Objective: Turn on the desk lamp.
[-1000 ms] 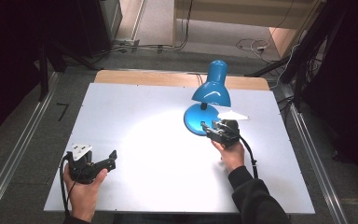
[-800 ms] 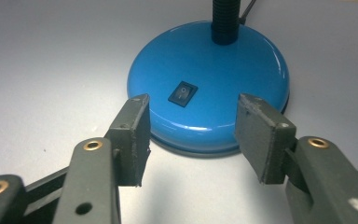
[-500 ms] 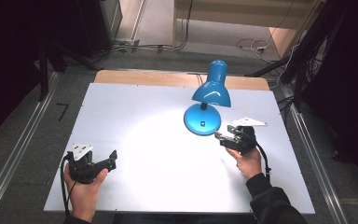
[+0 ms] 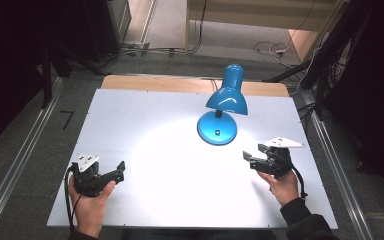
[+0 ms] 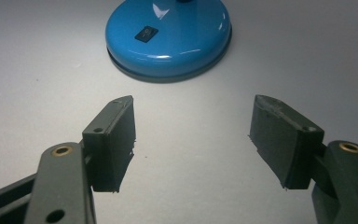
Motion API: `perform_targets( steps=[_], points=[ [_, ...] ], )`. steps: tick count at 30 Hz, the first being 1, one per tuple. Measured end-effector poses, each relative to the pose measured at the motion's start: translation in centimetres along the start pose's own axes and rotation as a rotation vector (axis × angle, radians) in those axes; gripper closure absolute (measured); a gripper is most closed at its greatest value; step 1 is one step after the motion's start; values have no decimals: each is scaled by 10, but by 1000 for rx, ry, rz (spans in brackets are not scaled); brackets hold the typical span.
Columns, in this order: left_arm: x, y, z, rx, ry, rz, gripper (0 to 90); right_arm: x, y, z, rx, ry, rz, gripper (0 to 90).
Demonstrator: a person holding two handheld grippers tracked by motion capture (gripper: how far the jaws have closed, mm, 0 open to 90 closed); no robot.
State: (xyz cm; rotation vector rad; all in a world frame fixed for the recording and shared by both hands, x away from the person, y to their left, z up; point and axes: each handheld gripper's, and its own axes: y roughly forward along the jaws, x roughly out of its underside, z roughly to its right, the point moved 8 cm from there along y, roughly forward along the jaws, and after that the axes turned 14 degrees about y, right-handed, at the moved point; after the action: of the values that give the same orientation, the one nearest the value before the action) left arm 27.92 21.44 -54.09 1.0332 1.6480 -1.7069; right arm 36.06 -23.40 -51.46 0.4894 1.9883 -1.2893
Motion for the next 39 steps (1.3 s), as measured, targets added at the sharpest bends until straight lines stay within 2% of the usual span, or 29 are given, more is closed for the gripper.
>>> perform_targets(
  steps=[7,18,25,29,33,39],
  points=[
    [0,1,0,3,-3,-4,69,10,-17,21,13,38,18,294],
    [2,1,-1,3,-9,-9,69,20,-33,42,30,75,31,291],
    [3,0,-3,-2,-11,-11,69,28,-42,55,59,84,45,285],
    [4,-2,-6,-12,-16,-12,69,33,-48,66,94,102,54,279],
    [5,-3,-8,-16,-22,-14,69,37,-55,82,116,155,67,275],
    [8,-8,-11,-13,-28,-18,69,42,-69,103,148,203,86,271]
  ],
)
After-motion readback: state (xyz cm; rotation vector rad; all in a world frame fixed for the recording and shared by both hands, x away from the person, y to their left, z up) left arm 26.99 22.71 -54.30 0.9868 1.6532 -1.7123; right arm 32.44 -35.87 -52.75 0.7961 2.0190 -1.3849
